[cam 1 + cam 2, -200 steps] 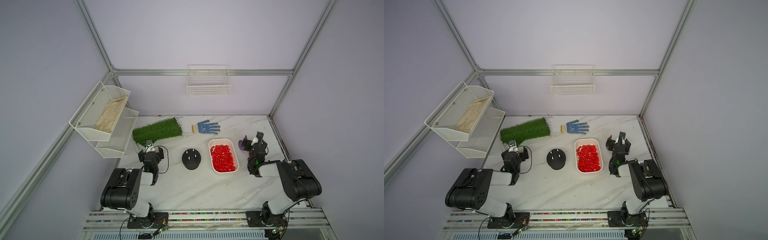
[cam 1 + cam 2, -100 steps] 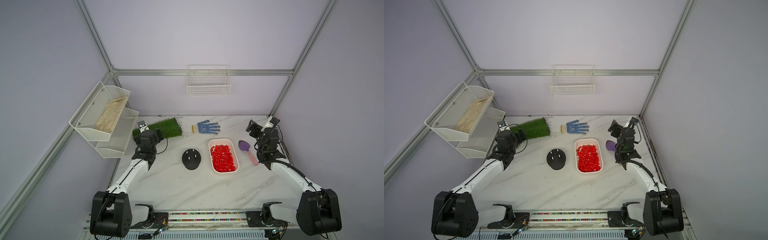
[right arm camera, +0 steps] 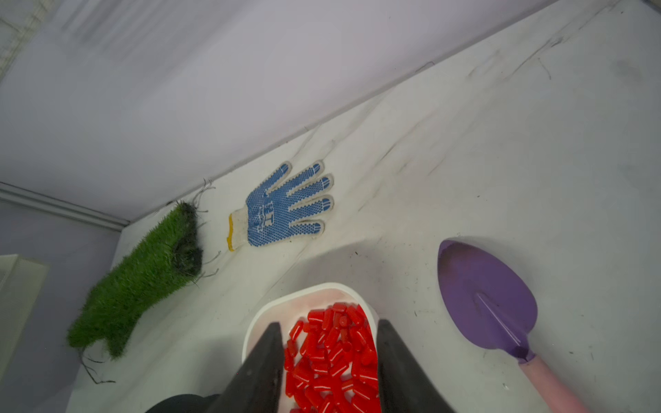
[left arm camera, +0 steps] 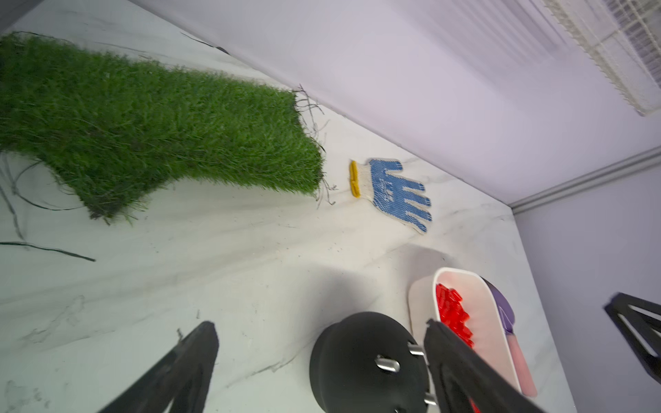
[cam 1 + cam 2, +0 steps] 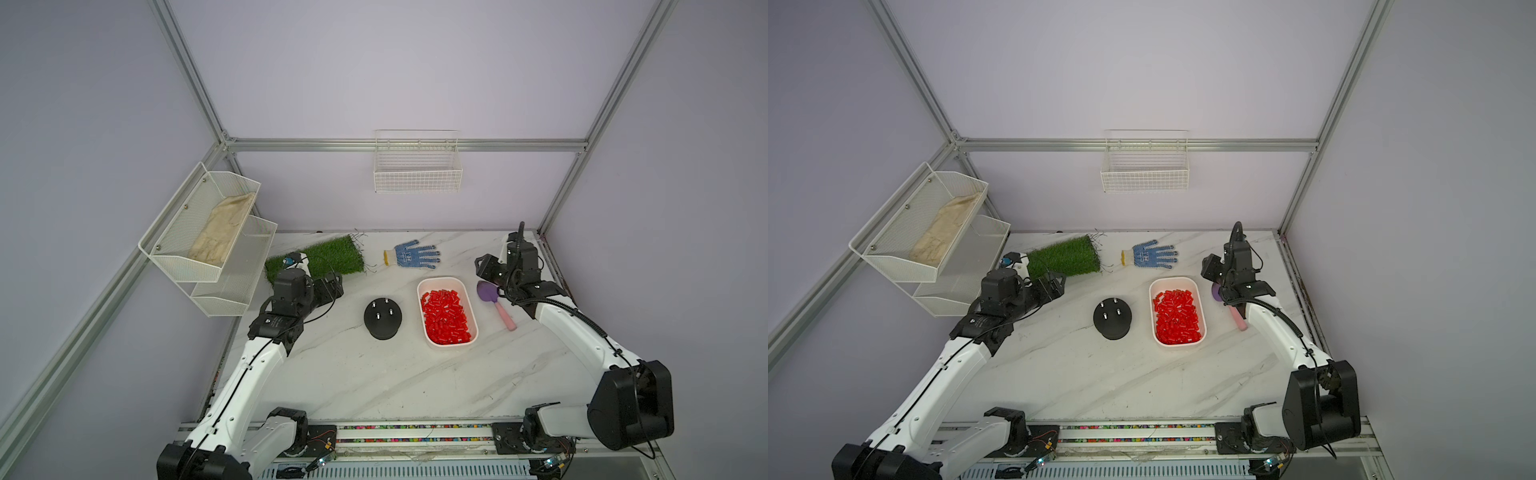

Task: Cover the protruding screws with screw protection sleeves
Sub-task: Pick up the screw protection sleeve from the storage box.

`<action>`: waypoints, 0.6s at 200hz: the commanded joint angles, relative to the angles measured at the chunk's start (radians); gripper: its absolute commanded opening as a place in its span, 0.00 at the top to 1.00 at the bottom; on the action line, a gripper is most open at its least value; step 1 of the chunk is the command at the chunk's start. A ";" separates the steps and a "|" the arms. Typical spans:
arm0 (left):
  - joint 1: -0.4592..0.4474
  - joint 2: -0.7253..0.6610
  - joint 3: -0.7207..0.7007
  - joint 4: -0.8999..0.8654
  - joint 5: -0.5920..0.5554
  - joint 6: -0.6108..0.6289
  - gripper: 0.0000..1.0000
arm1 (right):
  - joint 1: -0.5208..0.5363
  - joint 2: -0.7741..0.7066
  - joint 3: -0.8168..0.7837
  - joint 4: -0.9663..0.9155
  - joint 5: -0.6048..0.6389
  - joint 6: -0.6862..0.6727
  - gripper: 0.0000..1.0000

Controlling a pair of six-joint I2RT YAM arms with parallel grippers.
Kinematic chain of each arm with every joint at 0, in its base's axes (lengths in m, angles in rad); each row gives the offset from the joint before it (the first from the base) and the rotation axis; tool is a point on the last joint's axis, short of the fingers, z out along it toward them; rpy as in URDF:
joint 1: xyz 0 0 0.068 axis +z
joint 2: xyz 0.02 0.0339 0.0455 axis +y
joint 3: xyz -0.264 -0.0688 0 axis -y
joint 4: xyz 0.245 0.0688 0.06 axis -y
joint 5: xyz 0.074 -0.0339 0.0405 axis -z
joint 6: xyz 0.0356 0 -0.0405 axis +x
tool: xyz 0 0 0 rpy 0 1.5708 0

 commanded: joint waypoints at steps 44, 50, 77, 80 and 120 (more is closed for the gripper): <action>-0.183 0.005 0.022 -0.079 0.061 -0.126 0.22 | 0.148 0.158 0.113 -0.221 0.007 -0.074 0.67; -0.200 0.013 0.024 -0.080 0.055 -0.129 0.22 | 0.153 0.173 0.111 -0.212 -0.004 -0.077 0.68; -0.250 0.036 0.028 -0.076 0.045 -0.147 0.24 | 0.173 0.247 0.118 -0.174 -0.041 -0.079 0.71; -0.254 0.037 0.027 -0.076 0.043 -0.148 0.24 | 0.176 0.253 0.119 -0.172 -0.043 -0.081 0.73; -0.274 0.037 0.010 -0.061 0.047 -0.163 0.24 | 0.206 0.341 0.121 -0.133 -0.096 -0.088 0.74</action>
